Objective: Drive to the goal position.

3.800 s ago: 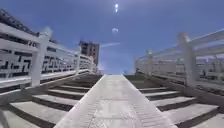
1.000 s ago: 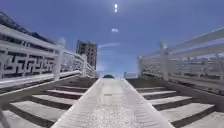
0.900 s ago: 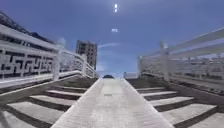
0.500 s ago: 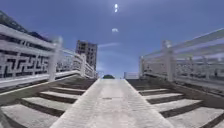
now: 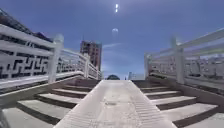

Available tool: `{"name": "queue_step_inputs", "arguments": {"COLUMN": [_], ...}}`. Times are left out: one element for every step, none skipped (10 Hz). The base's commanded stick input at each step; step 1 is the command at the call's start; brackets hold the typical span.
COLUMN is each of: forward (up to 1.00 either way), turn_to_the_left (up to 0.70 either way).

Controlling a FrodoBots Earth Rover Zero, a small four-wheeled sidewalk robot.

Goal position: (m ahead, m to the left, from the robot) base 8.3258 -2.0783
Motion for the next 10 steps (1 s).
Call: {"name": "queue_step_inputs", "arguments": {"forward": [0.45,0.45,0.45,0.45,0.45,0.45,0.45,0.45,0.45,0.45], "turn_to_the_left": [0.00,0.00,0.00,0.00,0.00,0.00,0.00,0.00,0.00,-0.23]}}
